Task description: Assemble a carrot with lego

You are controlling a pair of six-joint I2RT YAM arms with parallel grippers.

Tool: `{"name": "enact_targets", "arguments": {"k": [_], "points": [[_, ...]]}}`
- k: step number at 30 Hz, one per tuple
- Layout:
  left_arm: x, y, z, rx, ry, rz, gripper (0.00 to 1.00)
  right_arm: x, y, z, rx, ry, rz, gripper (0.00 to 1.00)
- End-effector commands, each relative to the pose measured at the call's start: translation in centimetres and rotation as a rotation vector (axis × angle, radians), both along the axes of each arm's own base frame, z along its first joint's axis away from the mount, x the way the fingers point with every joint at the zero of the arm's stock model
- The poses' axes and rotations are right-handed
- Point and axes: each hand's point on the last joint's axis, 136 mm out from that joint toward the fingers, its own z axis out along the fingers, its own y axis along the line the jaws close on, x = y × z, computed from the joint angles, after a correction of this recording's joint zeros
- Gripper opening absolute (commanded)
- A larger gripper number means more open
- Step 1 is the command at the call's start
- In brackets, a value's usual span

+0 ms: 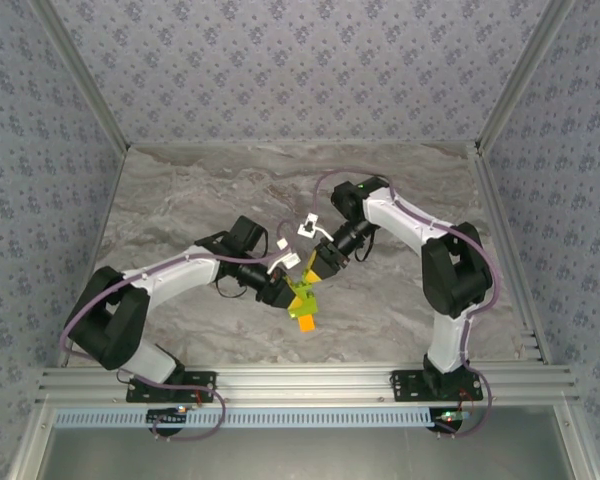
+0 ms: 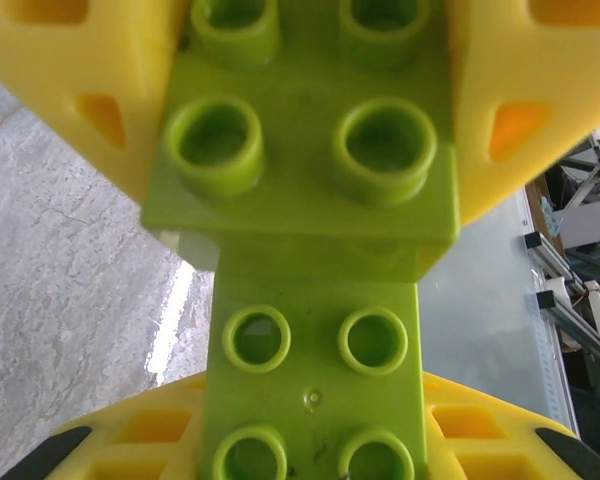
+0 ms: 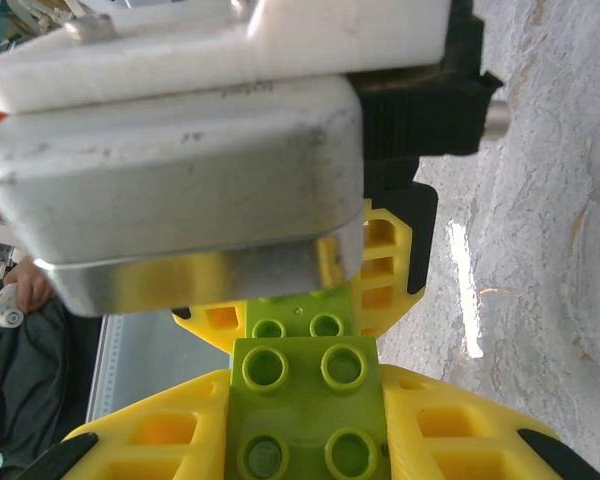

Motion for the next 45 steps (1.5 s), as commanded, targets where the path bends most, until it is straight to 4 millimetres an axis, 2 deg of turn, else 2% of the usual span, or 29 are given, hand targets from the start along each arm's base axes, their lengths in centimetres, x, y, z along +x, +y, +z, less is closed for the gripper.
{"name": "enact_targets", "arguments": {"k": [1,15,27,29,45], "points": [[0.6,-0.7,1.4,-0.053,-0.044,-0.025,0.17,-1.1,-0.4,-0.9,-0.068,0.037,0.039,0.17],[1.5,-0.3,1.3,-0.045,-0.070,0.015,0.16,-1.8,-0.7,-1.2,-0.071,0.038,0.038,0.19],[2.1,0.0,2.2,-0.081,-0.093,0.046,0.15,-2.6,-0.8,-1.6,-0.037,0.032,0.020,0.20],[2.1,0.0,2.3,-0.083,-0.092,0.047,0.16,-2.9,-0.8,-1.4,-0.029,0.022,0.024,0.24],[2.4,0.2,2.6,-0.091,-0.101,0.059,0.16,-4.7,-0.5,-2.3,-0.053,0.007,0.074,0.21]]}}
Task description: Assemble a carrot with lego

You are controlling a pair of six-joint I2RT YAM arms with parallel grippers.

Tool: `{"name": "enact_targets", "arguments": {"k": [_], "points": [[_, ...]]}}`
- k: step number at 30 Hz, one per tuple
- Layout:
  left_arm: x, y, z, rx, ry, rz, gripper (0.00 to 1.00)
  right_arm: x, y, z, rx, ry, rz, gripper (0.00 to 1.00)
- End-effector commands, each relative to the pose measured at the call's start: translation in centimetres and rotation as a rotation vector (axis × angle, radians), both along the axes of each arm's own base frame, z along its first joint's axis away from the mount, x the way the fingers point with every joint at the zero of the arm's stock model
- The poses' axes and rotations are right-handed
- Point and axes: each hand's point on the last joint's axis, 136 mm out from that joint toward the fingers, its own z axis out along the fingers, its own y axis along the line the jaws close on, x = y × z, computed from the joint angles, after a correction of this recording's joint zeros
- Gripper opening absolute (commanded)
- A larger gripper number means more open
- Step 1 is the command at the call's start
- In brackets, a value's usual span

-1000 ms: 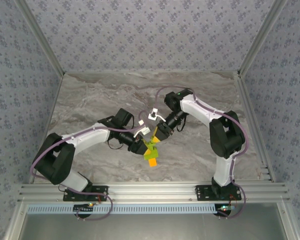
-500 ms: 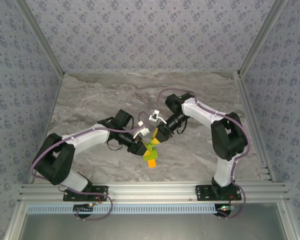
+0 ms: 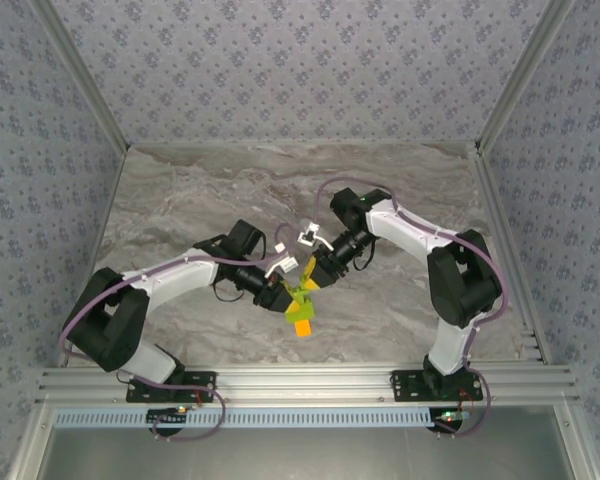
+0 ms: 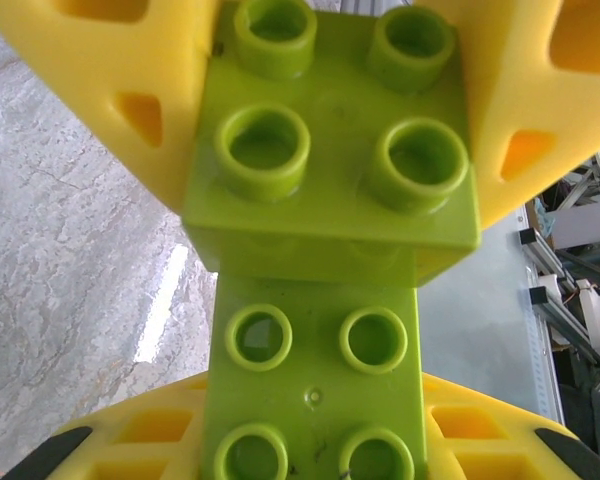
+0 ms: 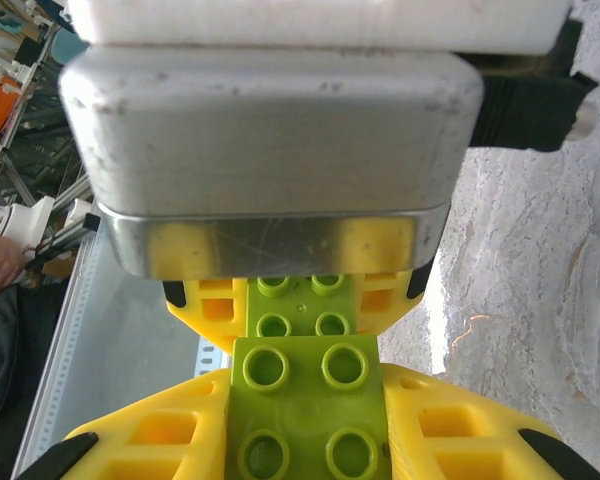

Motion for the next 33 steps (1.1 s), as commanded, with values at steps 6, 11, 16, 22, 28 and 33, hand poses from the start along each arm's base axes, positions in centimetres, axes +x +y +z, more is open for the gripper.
{"name": "enact_targets", "arguments": {"k": [6,11,16,22,28,33], "points": [[3.1,-0.4,3.4,-0.111,-0.146,0.054,0.16,-3.8,-0.8,-2.1,-0.147,0.189,0.059,0.22],[3.3,-0.4,3.4,-0.103,-0.163,0.066,0.16,-3.7,-0.9,-2.9,-0.166,0.224,0.048,0.22],[3.5,-0.3,3.2,-0.094,-0.167,0.072,0.16,-3.2,-1.1,-3.0,-0.160,0.235,0.022,0.21],[3.4,-0.3,3.1,-0.092,-0.169,0.074,0.16,-2.6,-1.3,-1.8,-0.108,0.232,0.002,0.21],[3.7,-0.1,3.0,-0.082,-0.182,0.086,0.15,-2.8,-1.4,-1.4,-0.094,0.254,0.008,0.22],[3.8,-0.1,2.9,-0.076,-0.182,0.087,0.15,-3.2,-1.4,-2.0,-0.117,0.281,0.028,0.22]]}}
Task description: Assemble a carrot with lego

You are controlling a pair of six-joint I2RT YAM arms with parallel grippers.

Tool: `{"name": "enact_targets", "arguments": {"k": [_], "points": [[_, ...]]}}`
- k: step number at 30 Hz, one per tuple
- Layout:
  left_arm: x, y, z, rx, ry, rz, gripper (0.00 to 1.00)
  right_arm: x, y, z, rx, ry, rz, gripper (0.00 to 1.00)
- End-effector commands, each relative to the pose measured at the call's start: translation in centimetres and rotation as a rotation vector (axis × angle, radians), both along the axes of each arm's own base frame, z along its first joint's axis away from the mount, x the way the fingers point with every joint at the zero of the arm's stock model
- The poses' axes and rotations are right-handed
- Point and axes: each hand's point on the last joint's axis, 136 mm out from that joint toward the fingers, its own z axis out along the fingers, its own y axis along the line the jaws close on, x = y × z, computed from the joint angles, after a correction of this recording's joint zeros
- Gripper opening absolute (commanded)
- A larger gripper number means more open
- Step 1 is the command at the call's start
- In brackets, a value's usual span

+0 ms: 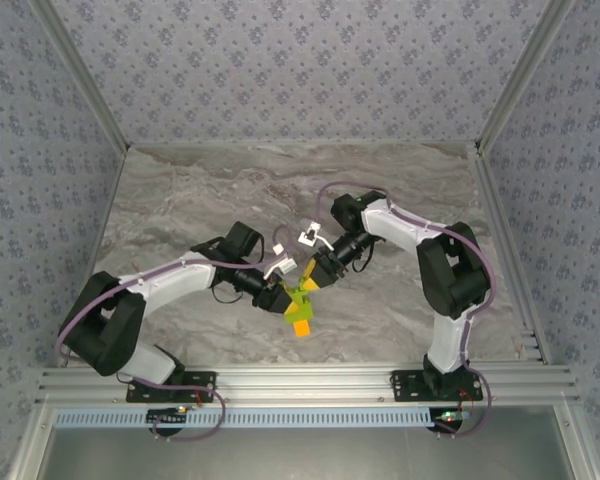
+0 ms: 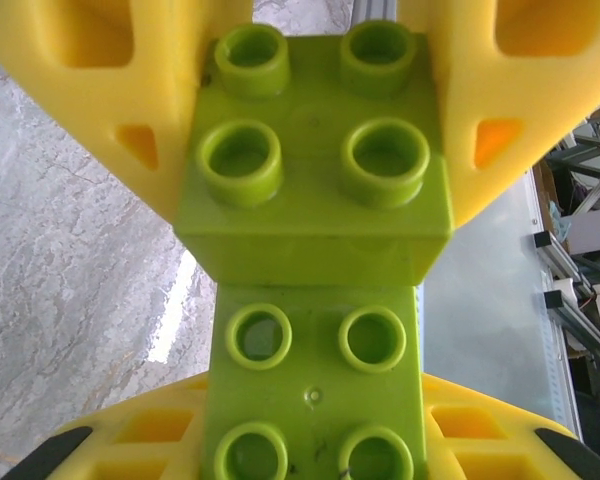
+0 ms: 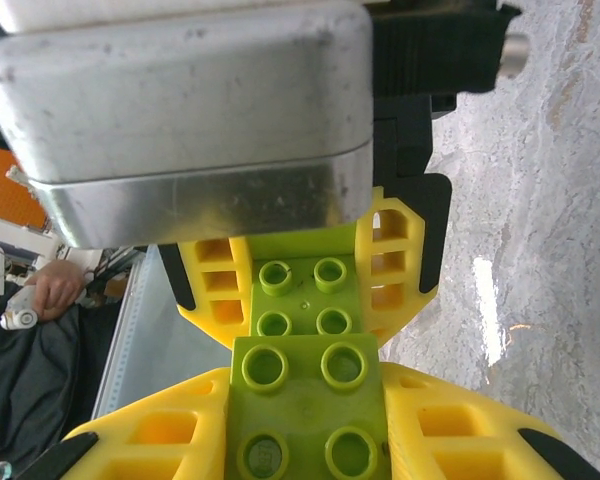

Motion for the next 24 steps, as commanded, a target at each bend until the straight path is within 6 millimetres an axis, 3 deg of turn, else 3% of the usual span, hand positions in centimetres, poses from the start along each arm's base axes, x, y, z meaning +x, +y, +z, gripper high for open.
{"name": "enact_targets", "arguments": {"k": [1,8,17,24], "points": [[3.7,-0.4,3.1,-0.083,-0.156,0.065,0.15,-3.2,-1.5,-1.4,-0.155,0.142,0.056,0.22],[4.0,-0.3,2.9,-0.077,-0.154,0.072,0.15,-4.4,-1.4,-1.5,-0.179,0.112,0.083,0.23],[4.2,-0.4,2.2,-0.053,-0.134,0.072,0.15,-4.3,-1.3,-2.6,-0.255,0.112,0.093,0.24],[4.4,-0.5,2.0,-0.043,-0.128,0.075,0.15,-4.2,-1.1,-2.8,-0.264,0.114,0.094,0.38]]}}
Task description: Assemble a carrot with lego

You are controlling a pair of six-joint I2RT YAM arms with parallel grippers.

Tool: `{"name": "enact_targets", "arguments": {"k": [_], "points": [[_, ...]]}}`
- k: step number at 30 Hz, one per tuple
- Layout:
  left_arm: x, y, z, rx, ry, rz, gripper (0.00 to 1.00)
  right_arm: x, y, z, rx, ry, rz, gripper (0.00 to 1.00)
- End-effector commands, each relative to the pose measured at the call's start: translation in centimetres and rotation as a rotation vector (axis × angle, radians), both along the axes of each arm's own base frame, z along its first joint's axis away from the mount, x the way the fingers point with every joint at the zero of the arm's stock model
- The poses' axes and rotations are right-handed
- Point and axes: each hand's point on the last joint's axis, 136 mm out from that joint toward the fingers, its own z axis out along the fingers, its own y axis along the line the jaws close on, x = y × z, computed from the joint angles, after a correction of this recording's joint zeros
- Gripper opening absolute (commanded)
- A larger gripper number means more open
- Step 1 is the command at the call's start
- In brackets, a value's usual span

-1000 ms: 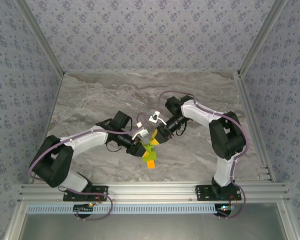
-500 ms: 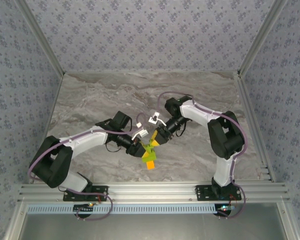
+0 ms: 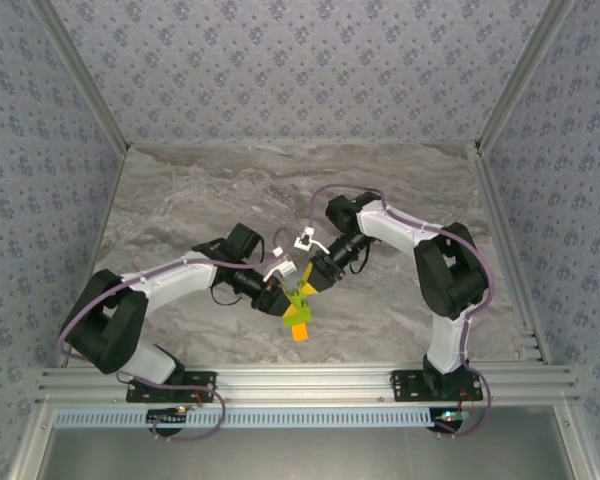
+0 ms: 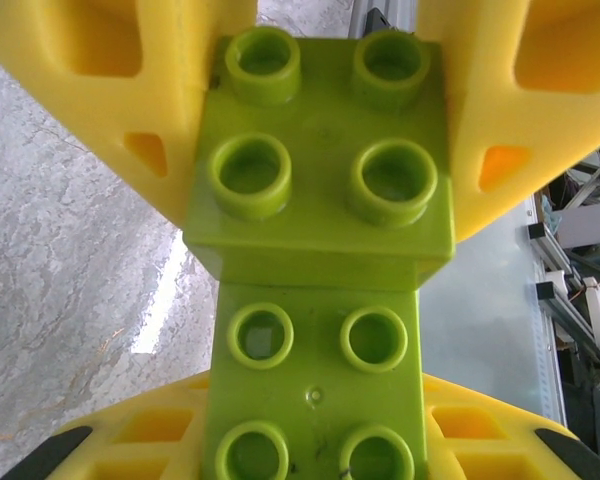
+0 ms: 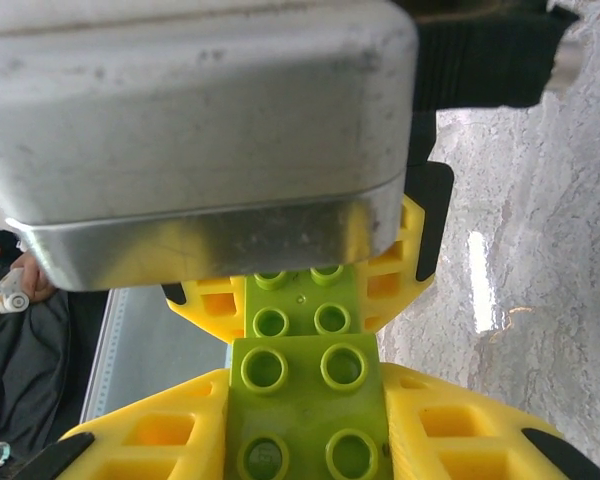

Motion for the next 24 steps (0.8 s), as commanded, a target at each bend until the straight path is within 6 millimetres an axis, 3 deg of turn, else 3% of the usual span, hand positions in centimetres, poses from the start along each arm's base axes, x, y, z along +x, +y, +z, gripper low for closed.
{"name": "enact_targets", "arguments": {"k": [1,4,8,11,16,17,21,24], "points": [[4.9,-0.8,2.7,-0.071,-0.164,0.081,0.15,-3.4,-1.3,-1.8,-0.192,0.121,0.052,0.42],[4.9,-0.8,2.7,-0.071,-0.164,0.082,0.15,-2.3,-1.3,-0.9,-0.160,0.059,0.015,0.51],[4.8,-0.8,2.7,-0.072,-0.162,0.079,0.15,0.2,-1.6,1.5,-0.075,-0.040,-0.088,0.76],[4.8,-0.8,2.7,-0.071,-0.162,0.080,0.15,3.2,-2.4,2.8,-0.062,-0.151,-0.223,0.96],[4.8,-0.9,2.8,-0.073,-0.163,0.078,0.15,8.9,-5.1,4.9,-0.093,-0.364,-0.503,1.00],[4.8,-0.9,2.7,-0.071,-0.166,0.079,0.15,9.8,-6.2,4.2,-0.137,-0.389,-0.576,1.00],[5.3,-0.8,2.3,-0.035,-0.192,0.104,0.15,12.5,-9.2,4.2,-0.216,-0.517,-0.757,1.00],[6.7,-0.5,1.2,0.050,-0.251,0.161,0.14,13.2,-11.1,4.2,-0.257,-0.590,-0.864,1.00]]}}
